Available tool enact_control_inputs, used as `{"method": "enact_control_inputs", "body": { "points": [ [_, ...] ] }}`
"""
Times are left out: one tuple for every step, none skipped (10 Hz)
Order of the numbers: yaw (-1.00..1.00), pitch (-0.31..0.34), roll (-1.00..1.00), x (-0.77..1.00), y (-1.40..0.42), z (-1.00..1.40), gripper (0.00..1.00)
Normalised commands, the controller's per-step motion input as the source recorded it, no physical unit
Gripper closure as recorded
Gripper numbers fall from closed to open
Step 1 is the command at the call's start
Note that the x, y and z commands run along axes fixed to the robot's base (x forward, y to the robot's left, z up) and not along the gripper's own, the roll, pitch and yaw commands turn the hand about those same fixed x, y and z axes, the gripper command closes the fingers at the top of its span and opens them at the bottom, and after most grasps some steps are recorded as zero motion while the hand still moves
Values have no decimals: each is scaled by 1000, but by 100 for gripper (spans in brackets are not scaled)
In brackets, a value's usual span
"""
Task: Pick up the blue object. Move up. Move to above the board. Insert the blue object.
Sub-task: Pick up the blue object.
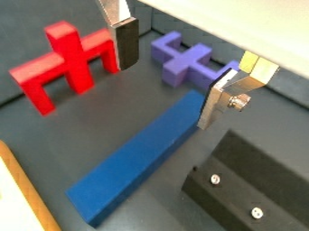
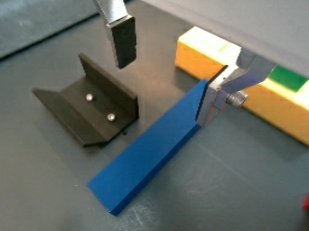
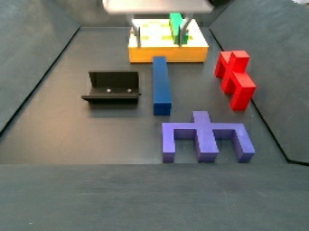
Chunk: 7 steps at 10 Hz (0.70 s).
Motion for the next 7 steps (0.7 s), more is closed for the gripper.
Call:
{"method": "enact_control_inputs", "body": {
  "points": [
    [0, -10, 46, -3, 0, -534, 0],
    [0, -27, 0, -57, 0, -260, 0],
    [57, -84, 0, -117, 0, -426, 0],
    [86, -76, 0, -80, -6, -369, 0],
    [89, -63, 0, -66, -49, -309, 0],
    [106, -57, 1, -34, -83, -351, 0],
    [117, -50, 47, -43, -140, -291, 0]
  ]
}}
